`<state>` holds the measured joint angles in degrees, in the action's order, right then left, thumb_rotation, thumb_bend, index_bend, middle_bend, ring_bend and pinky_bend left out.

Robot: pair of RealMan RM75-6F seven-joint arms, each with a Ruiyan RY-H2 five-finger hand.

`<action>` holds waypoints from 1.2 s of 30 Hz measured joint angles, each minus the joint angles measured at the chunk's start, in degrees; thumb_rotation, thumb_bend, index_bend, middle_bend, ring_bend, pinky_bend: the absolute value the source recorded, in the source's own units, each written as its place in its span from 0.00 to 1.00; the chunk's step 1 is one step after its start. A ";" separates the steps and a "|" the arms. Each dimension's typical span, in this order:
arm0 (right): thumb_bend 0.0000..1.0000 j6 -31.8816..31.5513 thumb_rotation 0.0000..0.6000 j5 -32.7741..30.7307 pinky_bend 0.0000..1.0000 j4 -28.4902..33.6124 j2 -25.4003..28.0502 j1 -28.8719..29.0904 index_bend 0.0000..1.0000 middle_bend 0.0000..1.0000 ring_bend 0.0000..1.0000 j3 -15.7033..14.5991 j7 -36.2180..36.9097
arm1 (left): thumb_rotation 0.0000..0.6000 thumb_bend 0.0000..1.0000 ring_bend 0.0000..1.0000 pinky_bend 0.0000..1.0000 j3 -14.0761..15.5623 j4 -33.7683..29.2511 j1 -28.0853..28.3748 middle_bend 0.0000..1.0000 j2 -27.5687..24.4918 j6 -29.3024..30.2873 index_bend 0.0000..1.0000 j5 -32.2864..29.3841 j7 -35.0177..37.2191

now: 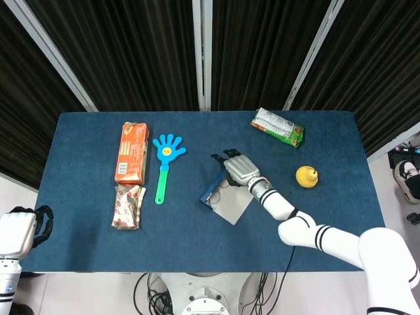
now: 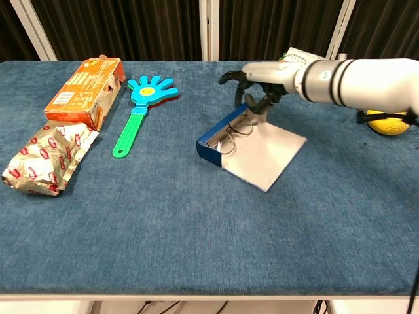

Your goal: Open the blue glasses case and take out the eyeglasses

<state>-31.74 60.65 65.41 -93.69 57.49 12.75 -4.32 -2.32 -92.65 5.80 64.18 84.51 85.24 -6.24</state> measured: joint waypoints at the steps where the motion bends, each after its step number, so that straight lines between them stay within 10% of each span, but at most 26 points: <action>1: 0.79 -0.18 1.00 -0.03 0.00 1.09 0.77 -0.42 0.00 0.33 0.00 -0.33 -0.09 | 1.00 0.31 0.66 0.49 0.00 -0.03 0.00 0.81 0.01 0.02 0.78 0.01 -0.04; 7: 0.77 -2.36 1.00 0.88 0.00 9.03 6.02 -3.89 0.00 0.33 0.00 -3.35 -0.77 | 1.00 0.31 0.66 0.49 0.01 -0.03 -0.02 0.81 0.04 0.08 0.78 0.03 -0.22; 15: 0.32 -7.04 1.00 6.06 0.00 14.40 8.16 -6.26 0.02 0.29 0.00 -4.52 0.05 | 1.00 0.31 0.66 0.49 0.00 -0.05 -0.05 0.81 0.11 0.18 0.78 0.05 -0.35; 36: 0.43 -4.41 1.00 1.14 0.00 8.18 1.27 -1.30 0.31 0.27 0.00 -3.38 -5.46 | 1.00 0.31 0.66 0.49 -0.01 -0.04 -0.02 0.81 0.00 0.07 0.78 0.02 0.07</action>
<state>-36.15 61.80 73.59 -92.42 56.19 9.38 -9.78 -2.33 -92.69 5.78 64.19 84.58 85.26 -6.17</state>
